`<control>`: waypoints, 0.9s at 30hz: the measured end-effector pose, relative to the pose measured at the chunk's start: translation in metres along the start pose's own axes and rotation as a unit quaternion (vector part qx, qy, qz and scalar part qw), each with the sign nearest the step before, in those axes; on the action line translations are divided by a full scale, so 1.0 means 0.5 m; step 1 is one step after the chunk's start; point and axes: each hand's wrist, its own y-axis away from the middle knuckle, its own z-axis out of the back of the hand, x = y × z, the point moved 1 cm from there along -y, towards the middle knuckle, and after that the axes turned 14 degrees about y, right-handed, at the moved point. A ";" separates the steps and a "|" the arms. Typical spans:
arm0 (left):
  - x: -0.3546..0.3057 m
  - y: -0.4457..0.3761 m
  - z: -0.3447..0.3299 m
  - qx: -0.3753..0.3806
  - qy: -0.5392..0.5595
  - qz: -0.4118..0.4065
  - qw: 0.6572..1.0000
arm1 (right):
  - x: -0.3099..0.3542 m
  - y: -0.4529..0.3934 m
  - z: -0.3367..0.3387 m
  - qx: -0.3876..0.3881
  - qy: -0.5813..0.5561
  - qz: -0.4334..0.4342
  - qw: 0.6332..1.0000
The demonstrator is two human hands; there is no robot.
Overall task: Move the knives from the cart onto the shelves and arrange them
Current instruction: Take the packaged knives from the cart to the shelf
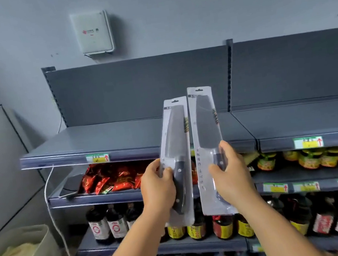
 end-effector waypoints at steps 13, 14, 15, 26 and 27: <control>0.058 -0.264 0.248 -0.157 -0.060 0.025 0.985 | 0.176 -0.180 -0.295 0.139 -0.015 0.072 0.988; 0.060 -0.289 0.262 -0.166 -0.066 0.027 0.984 | 0.189 -0.204 -0.316 0.150 -0.016 0.082 0.985; 0.061 -0.316 0.274 -0.175 -0.070 0.030 0.982 | 0.204 -0.228 -0.337 0.160 -0.019 0.089 0.983; 0.036 -0.553 0.420 -0.251 -0.122 0.063 0.958 | 0.349 -0.402 -0.560 0.310 -0.092 0.044 0.945; 0.034 -0.572 0.433 -0.249 -0.134 0.064 0.957 | 0.356 -0.415 -0.579 0.311 -0.078 0.049 0.946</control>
